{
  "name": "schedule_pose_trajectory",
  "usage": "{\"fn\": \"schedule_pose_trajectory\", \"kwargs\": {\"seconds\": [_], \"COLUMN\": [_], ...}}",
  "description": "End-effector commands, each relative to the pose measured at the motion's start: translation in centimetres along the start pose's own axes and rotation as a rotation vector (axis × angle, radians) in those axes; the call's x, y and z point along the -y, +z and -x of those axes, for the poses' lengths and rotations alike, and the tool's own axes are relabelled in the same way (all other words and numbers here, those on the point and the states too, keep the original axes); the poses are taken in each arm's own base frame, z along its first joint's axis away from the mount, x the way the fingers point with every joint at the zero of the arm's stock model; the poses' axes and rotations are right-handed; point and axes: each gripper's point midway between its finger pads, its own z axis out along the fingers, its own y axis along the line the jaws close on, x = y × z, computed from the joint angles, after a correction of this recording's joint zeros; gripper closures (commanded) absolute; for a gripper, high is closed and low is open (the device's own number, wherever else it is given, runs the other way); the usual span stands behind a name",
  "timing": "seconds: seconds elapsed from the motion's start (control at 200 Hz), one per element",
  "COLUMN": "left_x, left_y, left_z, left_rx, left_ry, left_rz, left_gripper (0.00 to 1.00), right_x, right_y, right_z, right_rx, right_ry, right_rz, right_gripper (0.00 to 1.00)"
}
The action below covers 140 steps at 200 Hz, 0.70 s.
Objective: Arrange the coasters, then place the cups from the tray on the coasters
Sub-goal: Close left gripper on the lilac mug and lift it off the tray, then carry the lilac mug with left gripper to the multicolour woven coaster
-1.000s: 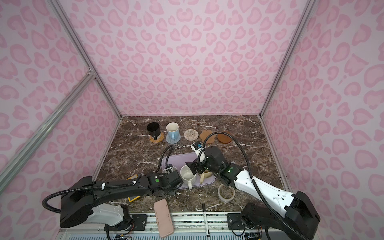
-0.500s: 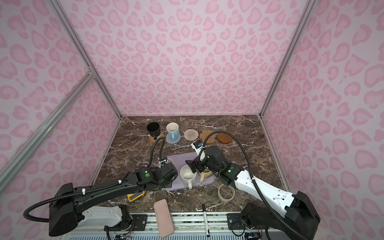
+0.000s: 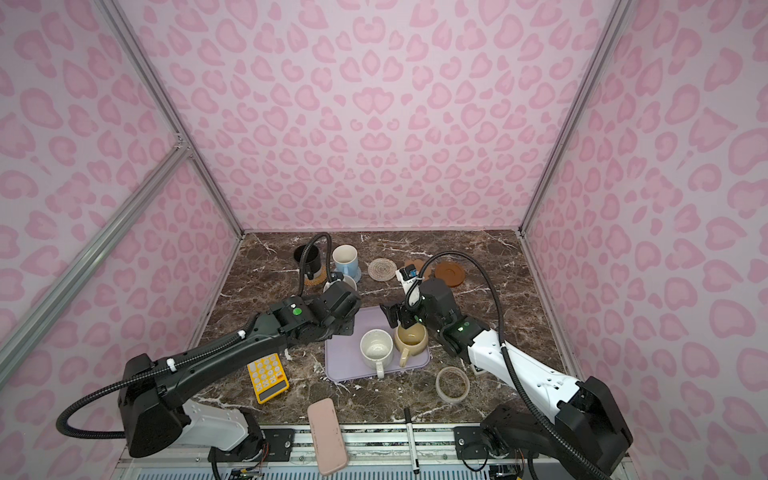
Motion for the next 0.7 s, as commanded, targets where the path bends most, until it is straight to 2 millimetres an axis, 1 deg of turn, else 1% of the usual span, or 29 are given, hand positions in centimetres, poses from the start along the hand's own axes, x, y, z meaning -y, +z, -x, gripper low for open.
{"fn": "schedule_pose_trajectory", "kwargs": {"seconds": [0.0, 0.005, 0.02, 0.13, 0.145, 0.205, 0.29, 0.4, 0.51, 0.585, 0.695], "left_x": [1.6, 1.6, 2.0, 3.3, 3.5, 4.3, 5.3, 5.9, 6.0, 6.2, 6.6], "left_y": [0.6, 0.7, 0.4, 2.3, 2.3, 3.7, 5.1, 7.1, 9.8, 11.6, 13.9], "left_z": [3.3, 3.3, 4.2, 6.2, 6.6, 7.4, 8.7, 10.2, 10.8, 10.9, 11.2], "left_rx": [0.067, 0.065, 0.080, 0.070, 0.074, 0.059, 0.049, 0.041, 0.005, -0.018, -0.030], "left_ry": [0.027, 0.029, 0.020, 0.023, 0.020, 0.025, 0.026, 0.018, 0.001, -0.007, -0.005], "left_rz": [-0.024, -0.023, -0.037, -0.035, -0.038, -0.032, -0.031, -0.013, 0.005, 0.005, 0.010], "left_gripper": [0.98, 0.98, 0.98, 0.98, 0.98, 0.98, 0.98, 0.98, 0.98, 0.98, 0.98], "right_x": [1.0, 1.1, 1.3, 3.1, 3.3, 4.2, 5.3, 6.2, 6.8, 7.1, 7.4], "right_y": [0.1, 0.1, 0.1, 0.2, 0.3, 0.5, 0.9, 1.6, 2.4, 2.8, 3.2], "right_z": [1.0, 1.0, 1.0, 1.4, 1.4, 1.5, 1.8, 1.8, 1.4, 1.0, 0.4], "right_rx": [0.032, 0.032, 0.032, 0.039, 0.039, 0.040, 0.040, 0.029, 0.010, 0.000, -0.013], "right_ry": [0.043, 0.045, 0.049, 0.078, 0.082, 0.096, 0.112, 0.103, 0.098, 0.097, 0.092], "right_rz": [0.004, 0.004, 0.004, -0.019, -0.021, -0.022, -0.029, -0.051, -0.065, -0.064, -0.063], "right_gripper": [0.03, 0.03, 0.03, 0.03, 0.03, 0.03, 0.03, 0.04, 0.04, 0.04, 0.05]}}
